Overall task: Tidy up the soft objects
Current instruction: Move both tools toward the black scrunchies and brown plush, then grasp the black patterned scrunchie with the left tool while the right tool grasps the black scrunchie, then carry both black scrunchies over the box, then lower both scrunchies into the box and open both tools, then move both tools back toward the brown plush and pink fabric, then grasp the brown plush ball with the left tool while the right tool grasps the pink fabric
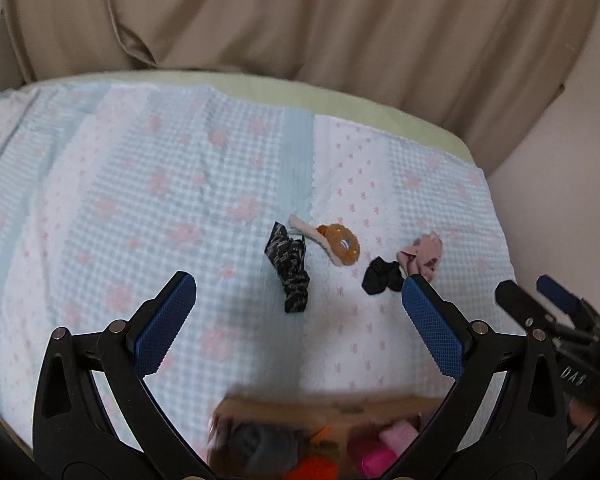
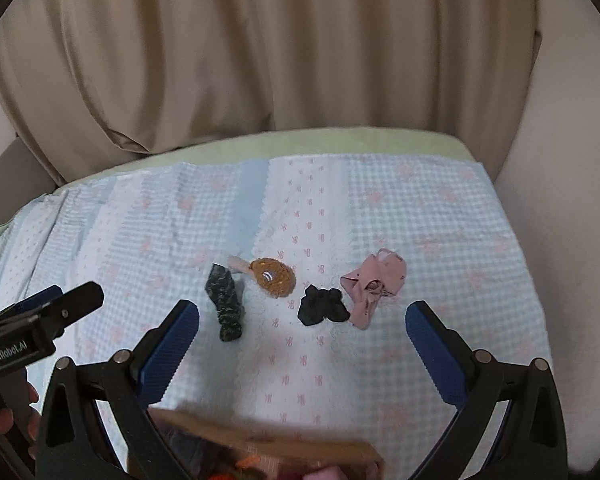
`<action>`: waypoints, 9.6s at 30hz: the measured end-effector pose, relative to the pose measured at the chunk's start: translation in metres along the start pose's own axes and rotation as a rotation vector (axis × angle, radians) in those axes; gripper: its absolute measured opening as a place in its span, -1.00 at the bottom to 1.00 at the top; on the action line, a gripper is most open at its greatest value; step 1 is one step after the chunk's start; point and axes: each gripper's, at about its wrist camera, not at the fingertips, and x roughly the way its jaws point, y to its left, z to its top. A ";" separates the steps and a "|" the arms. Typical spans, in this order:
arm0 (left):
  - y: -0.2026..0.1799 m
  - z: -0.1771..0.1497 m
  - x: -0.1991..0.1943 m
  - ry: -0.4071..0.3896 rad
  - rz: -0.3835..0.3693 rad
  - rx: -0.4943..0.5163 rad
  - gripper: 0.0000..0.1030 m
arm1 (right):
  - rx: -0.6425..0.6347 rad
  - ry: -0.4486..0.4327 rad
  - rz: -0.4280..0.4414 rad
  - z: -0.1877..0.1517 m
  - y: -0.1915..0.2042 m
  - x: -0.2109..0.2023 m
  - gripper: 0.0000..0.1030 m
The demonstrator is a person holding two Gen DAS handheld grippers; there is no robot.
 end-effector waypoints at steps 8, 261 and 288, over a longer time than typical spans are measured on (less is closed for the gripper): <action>0.006 0.014 0.106 0.125 -0.010 -0.033 0.79 | 0.024 0.106 0.005 -0.002 -0.006 0.095 0.83; -0.117 -0.022 0.242 0.084 0.125 0.733 1.00 | -0.084 0.105 -0.038 -0.031 -0.108 0.227 -0.29; -0.101 0.000 0.282 0.171 0.060 0.770 0.19 | -0.043 0.005 -0.026 -0.017 -0.115 0.193 -0.61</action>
